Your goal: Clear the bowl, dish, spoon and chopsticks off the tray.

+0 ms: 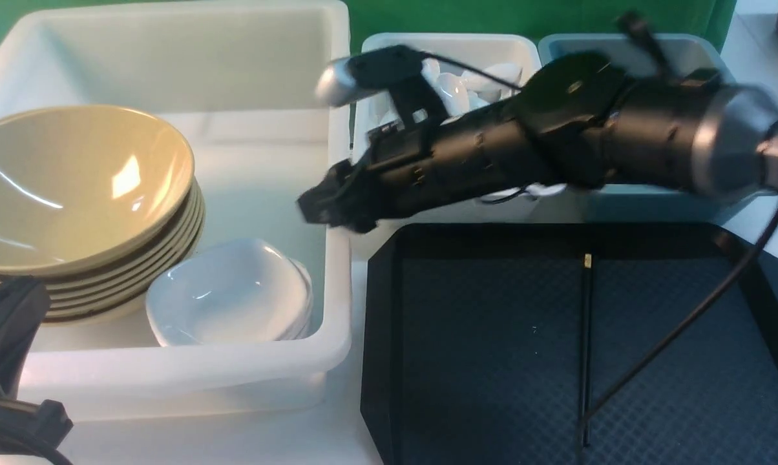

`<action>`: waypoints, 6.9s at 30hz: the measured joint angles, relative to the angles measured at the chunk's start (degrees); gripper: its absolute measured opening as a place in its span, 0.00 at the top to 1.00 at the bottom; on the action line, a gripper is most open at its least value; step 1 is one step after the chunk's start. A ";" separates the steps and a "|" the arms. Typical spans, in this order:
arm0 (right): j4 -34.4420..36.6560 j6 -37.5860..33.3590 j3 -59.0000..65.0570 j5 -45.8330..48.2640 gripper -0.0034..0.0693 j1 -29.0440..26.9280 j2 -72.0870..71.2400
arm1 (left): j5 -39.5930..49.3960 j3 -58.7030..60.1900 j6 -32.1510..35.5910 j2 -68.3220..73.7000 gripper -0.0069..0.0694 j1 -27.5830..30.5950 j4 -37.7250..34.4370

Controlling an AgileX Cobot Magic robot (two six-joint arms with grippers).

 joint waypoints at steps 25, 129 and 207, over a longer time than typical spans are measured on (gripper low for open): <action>-58.93 61.00 24.13 0.58 0.43 -14.30 -6.21 | 0.00 0.00 0.00 0.00 0.92 0.00 0.00; -63.56 54.47 2.86 -13.57 0.36 -26.68 -16.93 | -2.62 0.00 0.04 0.00 0.92 0.00 -0.06; -61.03 45.76 83.48 -15.24 0.88 -32.78 -106.52 | 0.40 0.39 0.03 0.00 0.92 0.00 -0.06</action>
